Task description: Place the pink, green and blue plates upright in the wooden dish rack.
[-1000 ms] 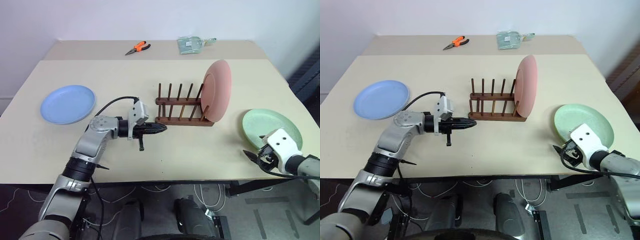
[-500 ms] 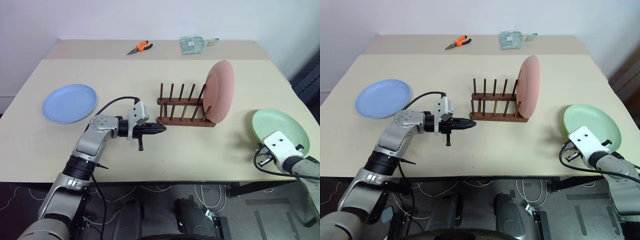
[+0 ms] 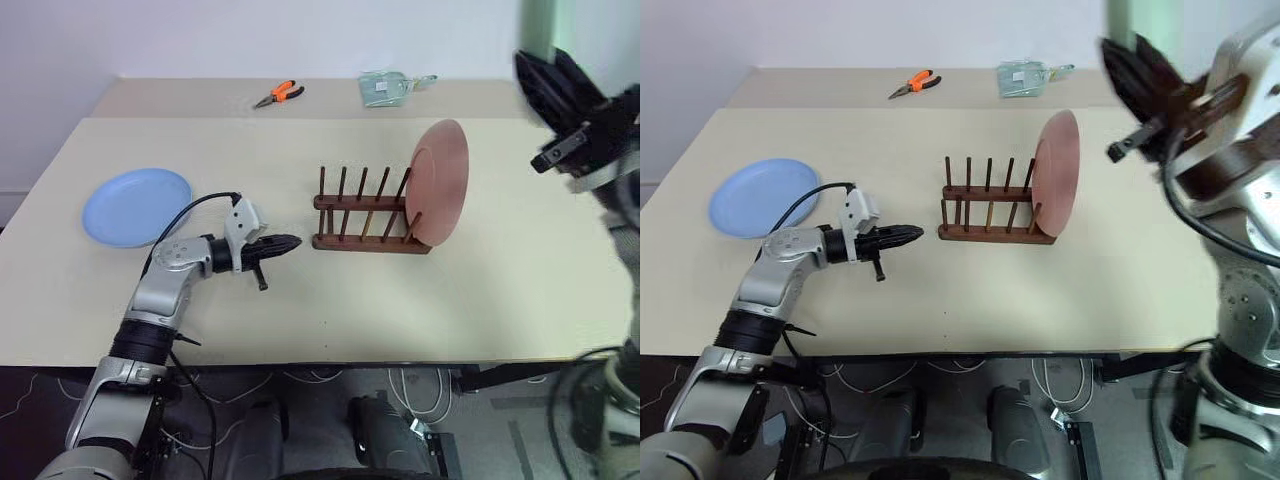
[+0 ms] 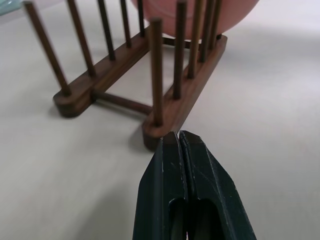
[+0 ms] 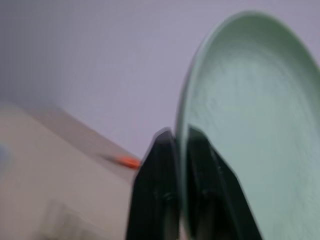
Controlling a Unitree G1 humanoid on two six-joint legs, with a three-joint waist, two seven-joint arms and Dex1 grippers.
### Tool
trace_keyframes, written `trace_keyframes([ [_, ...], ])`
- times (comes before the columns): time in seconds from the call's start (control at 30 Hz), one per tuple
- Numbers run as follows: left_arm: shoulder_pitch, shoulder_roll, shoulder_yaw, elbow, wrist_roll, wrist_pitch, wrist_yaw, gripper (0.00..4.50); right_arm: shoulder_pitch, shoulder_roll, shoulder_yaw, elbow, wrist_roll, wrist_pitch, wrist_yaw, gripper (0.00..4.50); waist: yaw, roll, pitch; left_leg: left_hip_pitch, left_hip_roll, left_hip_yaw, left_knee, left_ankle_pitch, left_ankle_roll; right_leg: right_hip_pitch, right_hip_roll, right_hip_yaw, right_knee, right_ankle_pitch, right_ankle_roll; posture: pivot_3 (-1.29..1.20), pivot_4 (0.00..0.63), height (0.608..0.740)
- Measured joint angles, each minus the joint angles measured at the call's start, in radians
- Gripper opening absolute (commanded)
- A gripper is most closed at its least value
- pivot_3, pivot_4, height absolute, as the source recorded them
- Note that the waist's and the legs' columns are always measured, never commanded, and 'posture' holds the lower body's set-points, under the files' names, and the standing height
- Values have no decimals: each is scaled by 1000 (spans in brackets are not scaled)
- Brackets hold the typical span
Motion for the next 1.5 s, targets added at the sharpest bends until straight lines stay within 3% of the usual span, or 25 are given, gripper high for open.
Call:
trace_keyframes([
  [0.1, 18, 25, 4, -10, -3, 2, -18, 0, -29, 113, 74, -25, 221, 44, -109, 67, 1, -1, -1, 0, 0, -1, 0, 0, 0, 0, 0, -1, 0, 0, 0, 0, 150, 732],
  [0.17, 30, 38, 8, -15, -3, 6, -19, 0, -26, 228, 123, -9, 290, 43, -215, 67, 1, -1, -1, 0, 0, 0, 0, 0, 0, 0, -1, -1, 0, 0, -1, 0, 150, 732],
  [0.27, 30, 39, 8, -29, -4, 20, -16, 0, 3, 309, 176, 32, 325, 40, -312, 67, 6, -2, -1, -1, 0, 0, 0, 0, 0, 0, -1, -1, -1, 0, -1, 0, 150, 732],
  [0.9, 43, 39, 8, -92, -7, 64, -16, 0, 115, 355, 223, 221, 290, 28, -365, 67, -2, -1, -1, -1, 1, 0, 0, 0, 0, -2, 0, -1, 0, 0, -1, 0, 150, 732],
  [1.0, 42, 39, 8, -92, -7, 64, -16, 0, 115, 351, 225, 236, 269, 33, -365, 1067, -3, -1, -1, -1, 1, 0, -1, 0, 0, -3, 0, -1, 0, 0, -1, 0, 150, 732],
  [1.13, 47, 39, 8, -101, -7, 64, -17, 0, 96, 309, 245, 254, 196, 34, -347, 3006, -2, 0, 0, -2, 1, 1, -1, 0, 0, -3, 0, -1, 0, 0, -1, 0, 150, 732],
  [1.3, 57, 39, 6, -102, -7, 65, -17, 0, 48, 283, 245, 254, 140, 32, -331, 3006, -2, -1, 0, -2, 1, 0, -1, 0, 0, -3, 0, -1, 0, 0, -1, 0, 150, 732],
  [1.43, 57, 38, 10, -103, -29, 95, -20, 1232, 33, 222, 251, 253, 62, 31, -289, 3063, -1, -1, 0, -3, 1, 0, -1, 0, 0, -4, 0, -1, -1, 0, -1, 0, 150, 732],
  [1.5, 57, 38, 15, -103, -44, 115, -21, 2330, 13, 185, 256, 244, 29, 29, -250, 3942, -1, -1, 0, -3, 1, 0, -1, 0, 0, -4, 0, -1, -1, 0, -1, 0, 150, 732],
])
